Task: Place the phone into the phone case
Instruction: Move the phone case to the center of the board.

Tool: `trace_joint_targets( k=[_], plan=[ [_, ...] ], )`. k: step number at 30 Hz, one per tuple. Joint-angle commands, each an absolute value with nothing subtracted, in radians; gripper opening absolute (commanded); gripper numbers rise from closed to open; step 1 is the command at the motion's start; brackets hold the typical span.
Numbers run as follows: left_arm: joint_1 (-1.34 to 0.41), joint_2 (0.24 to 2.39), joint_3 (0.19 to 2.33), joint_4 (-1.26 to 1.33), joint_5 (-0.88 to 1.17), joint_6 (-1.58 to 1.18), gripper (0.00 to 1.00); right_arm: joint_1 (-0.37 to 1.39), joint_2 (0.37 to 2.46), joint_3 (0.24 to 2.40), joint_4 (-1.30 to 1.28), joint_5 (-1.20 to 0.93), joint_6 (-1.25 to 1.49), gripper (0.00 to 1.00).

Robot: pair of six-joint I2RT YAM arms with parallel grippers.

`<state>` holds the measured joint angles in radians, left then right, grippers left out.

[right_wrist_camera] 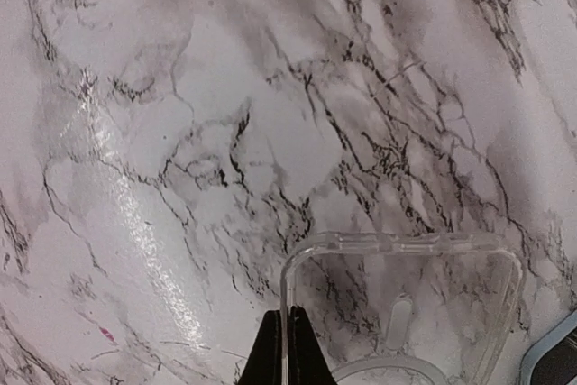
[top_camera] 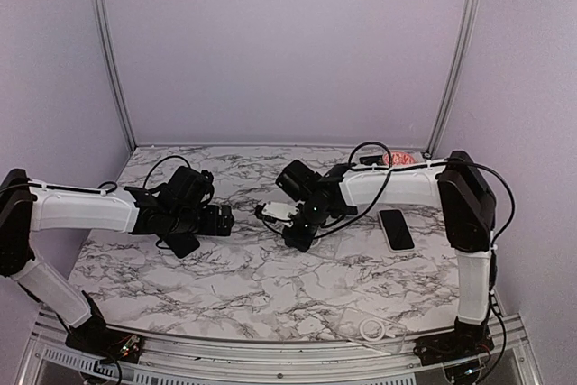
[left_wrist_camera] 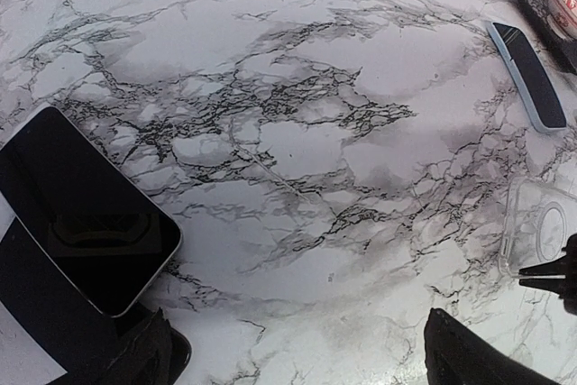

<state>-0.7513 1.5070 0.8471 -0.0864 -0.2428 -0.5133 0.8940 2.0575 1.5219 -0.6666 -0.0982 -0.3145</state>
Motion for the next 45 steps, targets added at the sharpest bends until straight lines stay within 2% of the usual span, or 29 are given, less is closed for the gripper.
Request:
trace_joint_targets(
  k=[1,5,10,15,18,23,26,28,31,34,38,45],
  plan=[
    [-0.746,1.504,0.837,-0.074,-0.253,-0.501,0.99,0.886,2.033,1.623,-0.656,-0.073,-0.051,0.00],
    [-0.746,1.503,0.838,-0.074,-0.251,-0.499,0.99,0.866,1.972,1.589,-0.577,-0.139,0.255,0.00],
    [-0.747,1.505,0.838,-0.074,-0.252,-0.499,0.99,0.866,1.854,1.401,-0.341,-0.162,0.611,0.00],
    [-0.746,1.493,0.832,-0.074,-0.251,-0.503,0.99,0.874,1.816,1.295,-0.292,0.024,0.914,0.00],
    [-0.747,1.484,0.823,-0.075,-0.259,-0.503,0.99,0.882,1.835,1.268,-0.273,0.046,1.002,0.00],
    [-0.747,1.476,0.811,-0.074,-0.268,-0.502,0.99,0.902,1.930,1.320,-0.336,0.107,0.978,0.00],
    [-0.747,1.473,0.806,-0.074,-0.270,-0.499,0.99,0.917,1.951,1.351,-0.305,0.085,0.840,0.00],
    [-0.747,1.471,0.805,-0.075,-0.275,-0.494,0.99,0.937,1.946,1.384,-0.267,0.047,0.652,0.00],
    [-0.745,1.449,0.791,-0.072,-0.307,-0.497,0.99,0.981,1.908,1.413,-0.279,-0.042,0.210,0.00],
    [-0.744,1.421,0.778,-0.061,-0.320,-0.485,0.99,1.033,1.824,1.293,-0.283,-0.073,-0.185,0.00],
    [-0.743,1.406,0.782,-0.066,-0.356,-0.472,0.99,1.101,1.754,1.206,-0.427,-0.130,-0.630,0.00],
    [-0.714,1.345,0.750,-0.067,-0.369,-0.456,0.99,1.137,1.735,1.174,-0.636,-0.196,-1.172,0.00]
  ],
)
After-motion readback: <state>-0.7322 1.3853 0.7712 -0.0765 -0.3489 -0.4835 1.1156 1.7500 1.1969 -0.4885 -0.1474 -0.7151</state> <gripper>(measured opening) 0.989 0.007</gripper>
